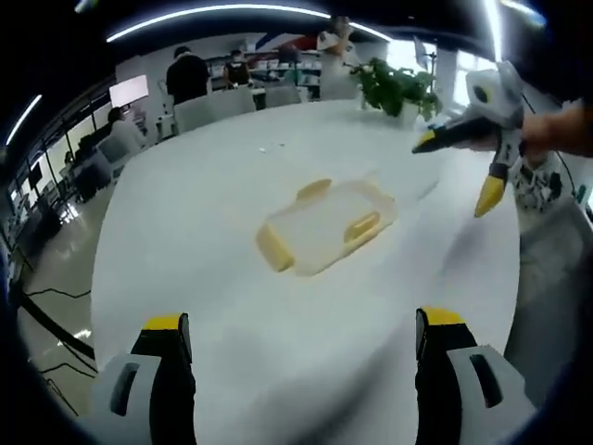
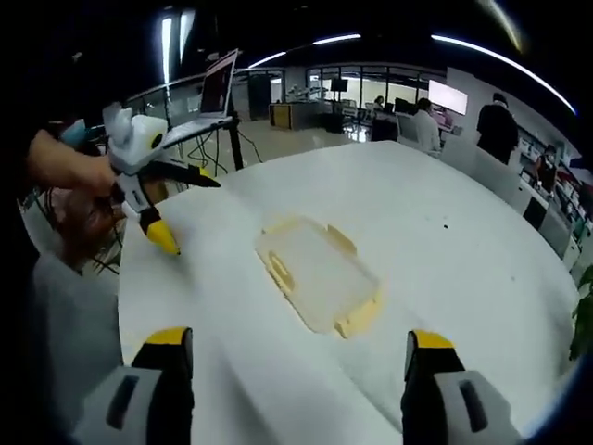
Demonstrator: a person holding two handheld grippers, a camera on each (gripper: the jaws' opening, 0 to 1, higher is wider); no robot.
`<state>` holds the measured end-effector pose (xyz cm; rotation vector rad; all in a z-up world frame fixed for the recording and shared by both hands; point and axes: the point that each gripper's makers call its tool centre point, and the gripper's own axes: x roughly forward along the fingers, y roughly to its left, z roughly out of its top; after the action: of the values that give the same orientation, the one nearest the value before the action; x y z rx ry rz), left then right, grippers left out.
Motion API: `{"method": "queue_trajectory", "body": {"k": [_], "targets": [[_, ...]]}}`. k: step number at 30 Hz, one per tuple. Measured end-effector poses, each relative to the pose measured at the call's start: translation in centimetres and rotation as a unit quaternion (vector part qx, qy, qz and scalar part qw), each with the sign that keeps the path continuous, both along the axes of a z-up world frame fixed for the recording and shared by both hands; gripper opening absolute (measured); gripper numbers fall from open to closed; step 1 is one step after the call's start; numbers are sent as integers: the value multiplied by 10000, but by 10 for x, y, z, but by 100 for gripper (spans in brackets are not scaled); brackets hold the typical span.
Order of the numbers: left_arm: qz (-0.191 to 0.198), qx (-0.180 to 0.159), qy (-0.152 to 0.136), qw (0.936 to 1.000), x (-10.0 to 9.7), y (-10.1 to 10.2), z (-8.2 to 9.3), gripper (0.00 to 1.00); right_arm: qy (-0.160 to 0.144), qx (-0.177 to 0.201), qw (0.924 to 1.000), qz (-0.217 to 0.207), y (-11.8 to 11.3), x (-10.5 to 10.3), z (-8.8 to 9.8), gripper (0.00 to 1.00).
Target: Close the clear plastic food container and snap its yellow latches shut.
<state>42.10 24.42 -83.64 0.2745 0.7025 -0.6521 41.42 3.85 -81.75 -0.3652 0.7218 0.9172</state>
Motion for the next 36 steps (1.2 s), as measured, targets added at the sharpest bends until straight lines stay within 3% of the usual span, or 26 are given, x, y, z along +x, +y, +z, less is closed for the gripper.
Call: {"method": "queue_trajectory", "body": {"k": [9, 13, 19, 29, 36], "targets": [[-714, 521, -23, 9961, 13, -3, -15, 99, 51, -463, 9976, 503, -5, 12, -18, 93], [-775, 336, 117, 9964, 18, -8, -17, 99, 99, -527, 9967, 607, -7, 21, -22, 89], [-1047, 521, 170, 9930, 25, -10, -27, 99, 176, -560, 9957, 717, -8, 30, -29, 87], [-1485, 753, 165, 9859, 33, -11, -33, 99, 58, -739, 9905, 1155, -2, 37, -32, 85], [-1636, 692, 227, 9838, 43, -14, -34, 99, 64, -792, 9868, 1411, 1, 46, -32, 79]]}}
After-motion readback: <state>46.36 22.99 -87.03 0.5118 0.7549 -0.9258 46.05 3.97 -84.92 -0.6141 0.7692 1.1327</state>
